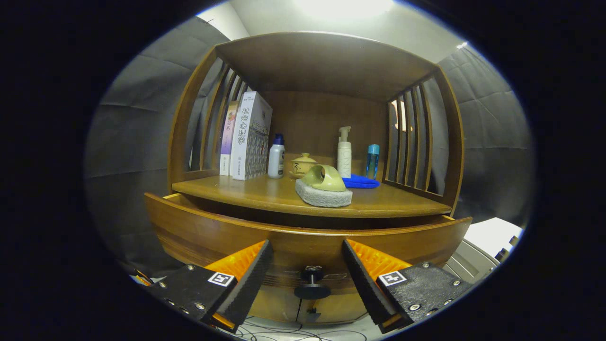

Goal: Pull open the drawer, take out the items inside it, and place them on the countertop above the cabinet.

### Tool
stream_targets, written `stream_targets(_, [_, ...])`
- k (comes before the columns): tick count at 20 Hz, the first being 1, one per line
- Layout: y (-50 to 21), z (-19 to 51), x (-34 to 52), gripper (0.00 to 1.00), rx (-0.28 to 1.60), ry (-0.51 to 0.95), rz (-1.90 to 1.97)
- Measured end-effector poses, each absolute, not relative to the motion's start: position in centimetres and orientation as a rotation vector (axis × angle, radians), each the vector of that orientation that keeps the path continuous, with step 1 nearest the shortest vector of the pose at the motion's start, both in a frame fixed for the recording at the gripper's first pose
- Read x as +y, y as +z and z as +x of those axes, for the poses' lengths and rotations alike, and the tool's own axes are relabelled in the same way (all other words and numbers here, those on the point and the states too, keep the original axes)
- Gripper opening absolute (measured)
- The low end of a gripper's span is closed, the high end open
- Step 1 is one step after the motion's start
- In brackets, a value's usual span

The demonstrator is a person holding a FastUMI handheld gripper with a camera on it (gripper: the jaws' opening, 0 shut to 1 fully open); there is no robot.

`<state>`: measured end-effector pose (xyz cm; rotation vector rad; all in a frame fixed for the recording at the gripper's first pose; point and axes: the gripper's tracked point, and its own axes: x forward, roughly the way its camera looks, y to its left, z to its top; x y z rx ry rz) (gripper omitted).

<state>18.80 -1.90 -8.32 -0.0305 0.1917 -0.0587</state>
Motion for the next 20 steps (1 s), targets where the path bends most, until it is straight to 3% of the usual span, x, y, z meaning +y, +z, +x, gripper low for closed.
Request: stream_targets(20, [-7.6,23.3,-1.8,0.95,0.194,-0.032,0.022])
